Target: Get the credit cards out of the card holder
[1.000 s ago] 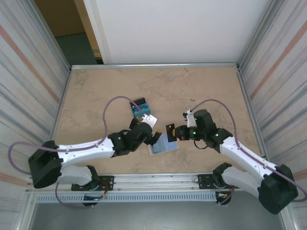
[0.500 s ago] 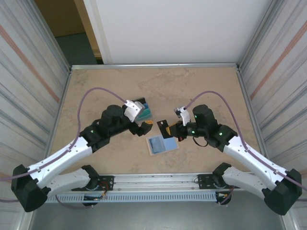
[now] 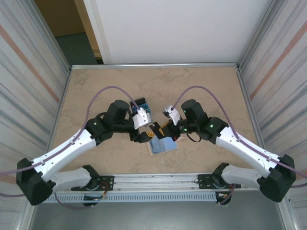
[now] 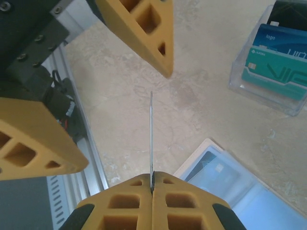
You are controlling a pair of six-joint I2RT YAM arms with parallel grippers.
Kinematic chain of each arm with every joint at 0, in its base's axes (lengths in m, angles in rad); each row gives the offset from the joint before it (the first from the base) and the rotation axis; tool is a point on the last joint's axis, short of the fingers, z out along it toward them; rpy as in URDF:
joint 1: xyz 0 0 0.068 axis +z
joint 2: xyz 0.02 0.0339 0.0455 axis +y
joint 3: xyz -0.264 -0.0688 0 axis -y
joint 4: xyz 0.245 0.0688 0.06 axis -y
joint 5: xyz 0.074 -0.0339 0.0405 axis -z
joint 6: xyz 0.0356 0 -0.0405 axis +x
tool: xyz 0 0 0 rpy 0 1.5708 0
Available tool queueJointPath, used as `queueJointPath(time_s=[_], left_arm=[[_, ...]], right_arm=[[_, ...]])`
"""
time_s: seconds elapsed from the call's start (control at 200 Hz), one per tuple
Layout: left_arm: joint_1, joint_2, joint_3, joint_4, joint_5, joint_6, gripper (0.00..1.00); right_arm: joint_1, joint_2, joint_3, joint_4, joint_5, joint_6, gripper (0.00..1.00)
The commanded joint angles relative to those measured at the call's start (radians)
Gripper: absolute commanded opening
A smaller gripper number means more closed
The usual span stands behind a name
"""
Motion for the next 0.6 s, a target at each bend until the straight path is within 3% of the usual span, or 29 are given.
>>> queueJointPath(time_s=[0.0,0.17,0.371,0.486,0.596], left_arm=[[0.007,0.027,0.049,-0.06,0.058,0.06,0.63],[0.007,0.062,0.064,-0.061,0.083,0.072,0.47],[0.007,0.09,0.076,-0.067,0.095,0.08,0.0],[0.007,0.089,0.069,-0.056,0.072,0.075,0.0],[0.007,0.071,0.049,-0.024,0.046,0.06,0.0]], right_arm=[[0.015,0.008,0.041,-0.039,-0.041,-0.063,0.0],[0.022,0.02,0.056,-0.054,-0.061,-0.085,0.0],[0.025,0.028,0.069,-0.062,-0.04,-0.091,0.01],[0.02,0.021,0.067,-0.048,0.01,-0.076,0.12],[0.001,-0.002,0.052,-0.02,0.056,-0.041,0.38]])
